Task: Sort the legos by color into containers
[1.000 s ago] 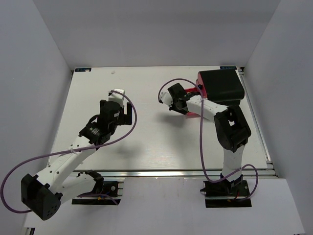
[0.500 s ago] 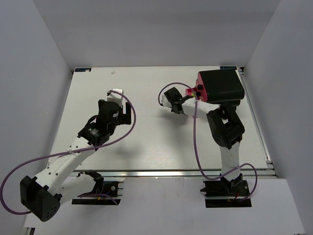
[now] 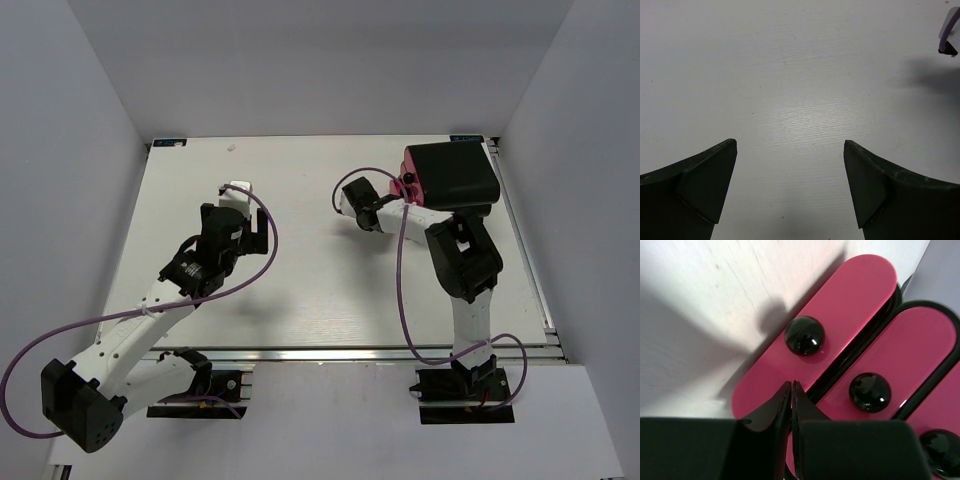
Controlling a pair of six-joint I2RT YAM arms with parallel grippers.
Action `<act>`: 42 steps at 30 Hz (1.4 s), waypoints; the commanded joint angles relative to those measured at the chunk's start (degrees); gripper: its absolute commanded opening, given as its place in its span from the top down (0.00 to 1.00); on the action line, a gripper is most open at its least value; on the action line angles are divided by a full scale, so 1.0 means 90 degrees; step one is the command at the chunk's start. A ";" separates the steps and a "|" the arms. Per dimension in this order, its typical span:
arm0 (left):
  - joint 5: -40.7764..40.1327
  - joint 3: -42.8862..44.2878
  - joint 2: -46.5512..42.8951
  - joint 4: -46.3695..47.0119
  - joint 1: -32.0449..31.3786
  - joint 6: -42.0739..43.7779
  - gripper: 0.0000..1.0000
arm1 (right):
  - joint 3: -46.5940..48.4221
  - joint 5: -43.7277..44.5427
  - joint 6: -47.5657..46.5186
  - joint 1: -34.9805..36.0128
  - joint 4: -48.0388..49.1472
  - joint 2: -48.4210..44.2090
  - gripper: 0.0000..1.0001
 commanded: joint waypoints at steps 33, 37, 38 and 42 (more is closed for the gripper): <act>0.0958 -0.0539 -0.0829 0.0764 -0.0003 0.0410 0.02 | -0.2416 -0.6044 0.4995 -0.0426 0.0996 -0.5597 0.11; 0.1095 -0.0695 -0.0810 0.0891 -0.0003 0.0508 0.02 | -0.3441 -0.5164 0.5329 -0.0474 0.2078 -0.6742 0.11; 0.1105 -0.0705 -0.0771 0.0920 -0.0003 0.0527 0.02 | -0.3859 -0.4950 0.5359 -0.0455 0.2285 -0.7179 0.11; 0.1134 -0.0783 -0.0664 0.0979 -0.0003 0.0576 0.02 | -0.4263 -0.4413 0.5486 -0.0475 0.2335 -0.7651 0.11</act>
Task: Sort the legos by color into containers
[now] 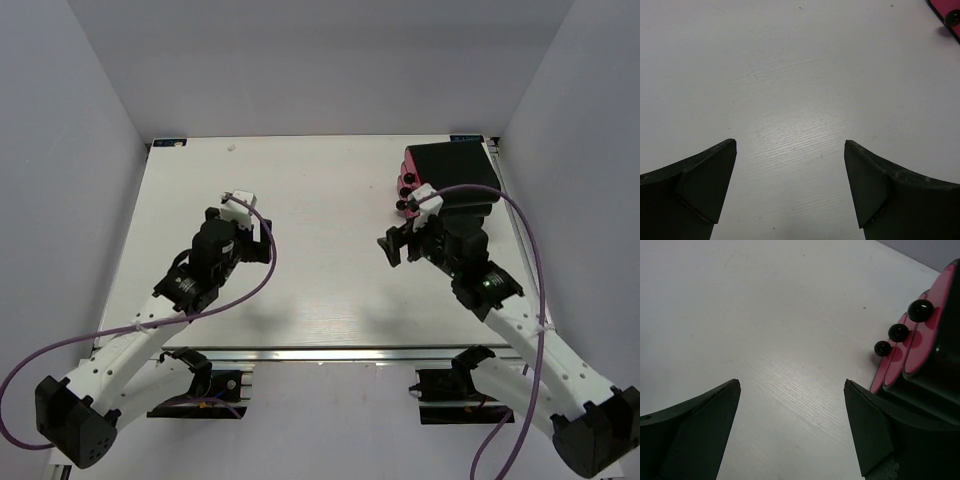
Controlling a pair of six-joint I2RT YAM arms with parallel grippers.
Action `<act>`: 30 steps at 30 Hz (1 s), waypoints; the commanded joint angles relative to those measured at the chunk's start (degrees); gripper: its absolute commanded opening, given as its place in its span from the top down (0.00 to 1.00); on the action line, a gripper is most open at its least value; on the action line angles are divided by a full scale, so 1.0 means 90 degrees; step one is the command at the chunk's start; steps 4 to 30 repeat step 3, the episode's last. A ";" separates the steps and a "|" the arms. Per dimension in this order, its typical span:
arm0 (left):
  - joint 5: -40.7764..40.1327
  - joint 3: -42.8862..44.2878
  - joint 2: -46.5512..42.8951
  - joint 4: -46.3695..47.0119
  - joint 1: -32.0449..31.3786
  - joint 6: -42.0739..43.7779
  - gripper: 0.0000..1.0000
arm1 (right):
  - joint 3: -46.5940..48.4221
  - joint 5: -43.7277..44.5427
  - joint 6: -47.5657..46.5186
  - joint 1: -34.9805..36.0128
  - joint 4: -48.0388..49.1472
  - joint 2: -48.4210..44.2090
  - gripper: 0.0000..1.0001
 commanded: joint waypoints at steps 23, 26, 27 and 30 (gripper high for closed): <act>0.0143 -0.0147 0.0038 0.0248 -0.0003 0.0137 0.02 | -0.0636 0.0753 0.0420 -0.0025 0.1183 -0.0426 0.11; 0.0143 -0.0147 0.0038 0.0248 -0.0003 0.0137 0.02 | -0.0636 0.0753 0.0420 -0.0025 0.1183 -0.0426 0.11; 0.0143 -0.0147 0.0038 0.0248 -0.0003 0.0137 0.02 | -0.0636 0.0753 0.0420 -0.0025 0.1183 -0.0426 0.11; 0.0143 -0.0147 0.0038 0.0248 -0.0003 0.0137 0.02 | -0.0636 0.0753 0.0420 -0.0025 0.1183 -0.0426 0.11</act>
